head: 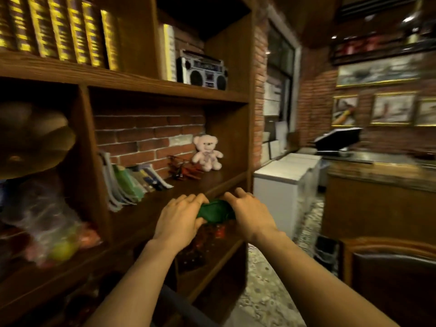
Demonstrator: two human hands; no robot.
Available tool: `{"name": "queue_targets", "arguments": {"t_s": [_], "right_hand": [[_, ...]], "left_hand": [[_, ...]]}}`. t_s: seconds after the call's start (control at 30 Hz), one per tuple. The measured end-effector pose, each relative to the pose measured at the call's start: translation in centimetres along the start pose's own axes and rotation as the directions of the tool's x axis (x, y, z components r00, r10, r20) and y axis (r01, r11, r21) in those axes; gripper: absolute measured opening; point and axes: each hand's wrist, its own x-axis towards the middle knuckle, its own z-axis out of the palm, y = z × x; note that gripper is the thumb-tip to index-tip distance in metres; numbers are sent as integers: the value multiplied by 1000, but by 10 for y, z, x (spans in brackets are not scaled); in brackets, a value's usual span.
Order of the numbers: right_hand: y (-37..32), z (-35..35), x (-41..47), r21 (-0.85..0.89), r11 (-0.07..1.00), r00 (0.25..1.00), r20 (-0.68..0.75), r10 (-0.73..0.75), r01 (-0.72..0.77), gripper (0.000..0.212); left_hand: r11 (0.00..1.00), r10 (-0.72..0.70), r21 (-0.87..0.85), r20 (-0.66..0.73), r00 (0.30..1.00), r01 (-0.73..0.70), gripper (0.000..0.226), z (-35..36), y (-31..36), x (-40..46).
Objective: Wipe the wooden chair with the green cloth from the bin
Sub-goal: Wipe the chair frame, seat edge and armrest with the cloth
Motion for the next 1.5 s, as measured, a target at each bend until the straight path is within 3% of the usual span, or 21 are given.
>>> {"name": "queue_targets", "arguments": {"t_s": [0.43, 0.63, 0.77, 0.97, 1.17, 1.3, 1.5], "right_hand": [[267, -42, -106, -107, 937, 943, -53, 328, -332, 46], [339, -31, -160, -120, 892, 899, -15, 437, -435, 51], [361, -4, -185, -111, 866, 869, 24, 494, -488, 48], [376, 59, -217, -106, 813, 802, 130, 583, -573, 60], [371, 142, -261, -128, 733, 682, 287, 673, -668, 75], [365, 198, -295, -180, 672, 596, 340, 728, -718, 59], [343, 262, -354, -156, 611, 509, 417, 753, -776, 53]], "left_hand": [[927, 311, -223, 10, 950, -302, 38, 118, 257, 124], [872, 396, -327, 34, 918, -364, 39, 178, 337, 132], [843, 439, -378, 74, 895, -382, 38, 218, 360, 122], [801, 482, -479, 160, 862, -359, 43, 286, 367, 92], [760, 539, -569, 280, 795, -315, 41, 366, 365, 35], [746, 560, -607, 351, 750, -273, 40, 414, 365, -10], [719, 606, -656, 429, 670, -231, 37, 468, 363, -80]]}}
